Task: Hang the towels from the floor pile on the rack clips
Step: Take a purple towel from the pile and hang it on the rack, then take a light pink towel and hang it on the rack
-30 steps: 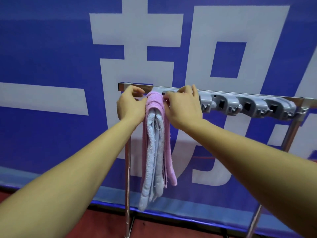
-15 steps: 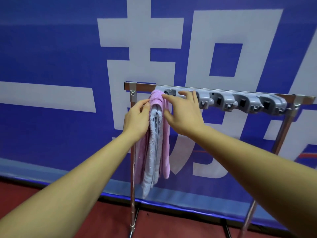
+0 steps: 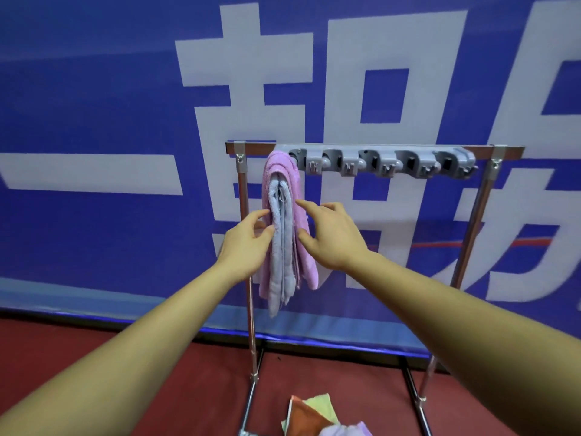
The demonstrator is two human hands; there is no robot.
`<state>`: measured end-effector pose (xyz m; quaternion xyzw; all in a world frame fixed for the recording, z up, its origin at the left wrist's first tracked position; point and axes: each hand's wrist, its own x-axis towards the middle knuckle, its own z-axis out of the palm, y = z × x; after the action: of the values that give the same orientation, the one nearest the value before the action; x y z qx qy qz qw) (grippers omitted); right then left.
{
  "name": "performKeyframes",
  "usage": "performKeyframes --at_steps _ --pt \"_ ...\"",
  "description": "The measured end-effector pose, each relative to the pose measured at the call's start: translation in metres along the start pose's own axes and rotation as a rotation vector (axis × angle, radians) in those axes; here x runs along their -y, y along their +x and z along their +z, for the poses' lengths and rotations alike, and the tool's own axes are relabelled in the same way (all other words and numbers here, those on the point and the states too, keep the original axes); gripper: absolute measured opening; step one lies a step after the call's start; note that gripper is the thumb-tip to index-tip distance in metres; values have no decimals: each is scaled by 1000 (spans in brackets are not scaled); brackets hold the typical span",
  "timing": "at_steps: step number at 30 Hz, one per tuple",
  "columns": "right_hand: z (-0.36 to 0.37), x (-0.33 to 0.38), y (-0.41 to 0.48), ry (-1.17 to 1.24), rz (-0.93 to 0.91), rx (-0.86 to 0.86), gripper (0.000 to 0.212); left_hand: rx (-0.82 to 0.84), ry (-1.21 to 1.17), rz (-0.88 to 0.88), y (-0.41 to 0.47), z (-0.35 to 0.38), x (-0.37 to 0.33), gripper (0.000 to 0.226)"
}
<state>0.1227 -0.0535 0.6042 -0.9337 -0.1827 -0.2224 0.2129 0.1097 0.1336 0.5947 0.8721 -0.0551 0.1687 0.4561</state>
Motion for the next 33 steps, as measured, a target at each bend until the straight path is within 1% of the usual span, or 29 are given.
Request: performKeyframes --at_steps 4,8,10,13,19,23,25,28,30,33 --pt "8 -2 -38 18 36 66 61 76 33 -4 -37 22 13 41" --pt "28 -13 -79 45 76 143 57 123 46 -63 -77 48 35 47" --pt "45 -23 -101 62 93 176 55 146 34 -96 -95 63 49 44" --pt "77 -40 -137 80 143 237 53 177 51 -128 -120 87 78 38" --pt "150 -78 -211 114 248 376 51 278 141 -172 -177 149 146 36" --pt "202 -105 -260 129 335 483 49 389 149 -269 -212 193 194 32" --pt "228 -118 -283 135 370 536 48 424 155 -323 -226 213 220 30" --pt "266 -135 -316 140 434 596 46 458 153 -391 -247 240 254 33" --pt "290 -144 -337 173 493 640 47 517 210 -425 -260 255 270 30" --pt "318 -165 -368 191 573 748 50 686 321 -407 -270 276 292 37"
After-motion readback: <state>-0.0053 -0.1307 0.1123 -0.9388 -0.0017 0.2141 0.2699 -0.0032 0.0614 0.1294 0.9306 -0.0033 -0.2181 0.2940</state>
